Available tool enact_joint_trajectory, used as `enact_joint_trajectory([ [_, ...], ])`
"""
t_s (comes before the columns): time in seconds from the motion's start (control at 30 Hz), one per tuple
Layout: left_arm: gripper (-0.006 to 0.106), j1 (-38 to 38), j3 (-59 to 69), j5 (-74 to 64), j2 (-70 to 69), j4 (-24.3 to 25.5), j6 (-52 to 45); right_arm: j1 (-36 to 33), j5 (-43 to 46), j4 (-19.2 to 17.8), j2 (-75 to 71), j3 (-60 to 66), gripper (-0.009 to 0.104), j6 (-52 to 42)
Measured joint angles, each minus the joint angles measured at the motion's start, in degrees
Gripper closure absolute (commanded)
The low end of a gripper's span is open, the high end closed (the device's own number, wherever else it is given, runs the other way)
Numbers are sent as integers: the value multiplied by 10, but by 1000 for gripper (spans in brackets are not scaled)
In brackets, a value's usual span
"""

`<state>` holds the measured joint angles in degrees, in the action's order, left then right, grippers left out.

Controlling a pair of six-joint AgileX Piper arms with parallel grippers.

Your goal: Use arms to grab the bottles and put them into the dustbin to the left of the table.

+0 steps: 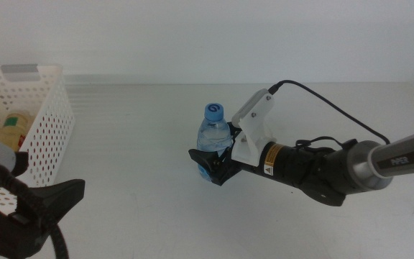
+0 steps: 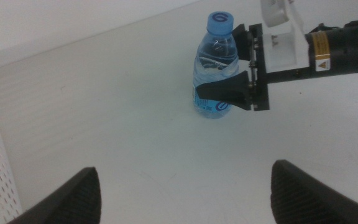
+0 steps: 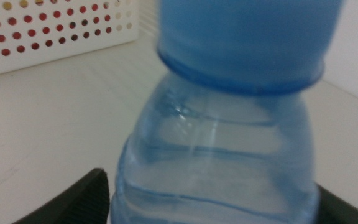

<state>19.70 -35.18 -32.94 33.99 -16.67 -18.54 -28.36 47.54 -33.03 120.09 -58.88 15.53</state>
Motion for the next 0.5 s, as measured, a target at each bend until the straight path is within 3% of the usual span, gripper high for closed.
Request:
enact_joint_trajectory([
  [0.5, 10, 0, 0, 0, 0, 0, 0, 0, -11, 0, -202, 162, 16, 4],
])
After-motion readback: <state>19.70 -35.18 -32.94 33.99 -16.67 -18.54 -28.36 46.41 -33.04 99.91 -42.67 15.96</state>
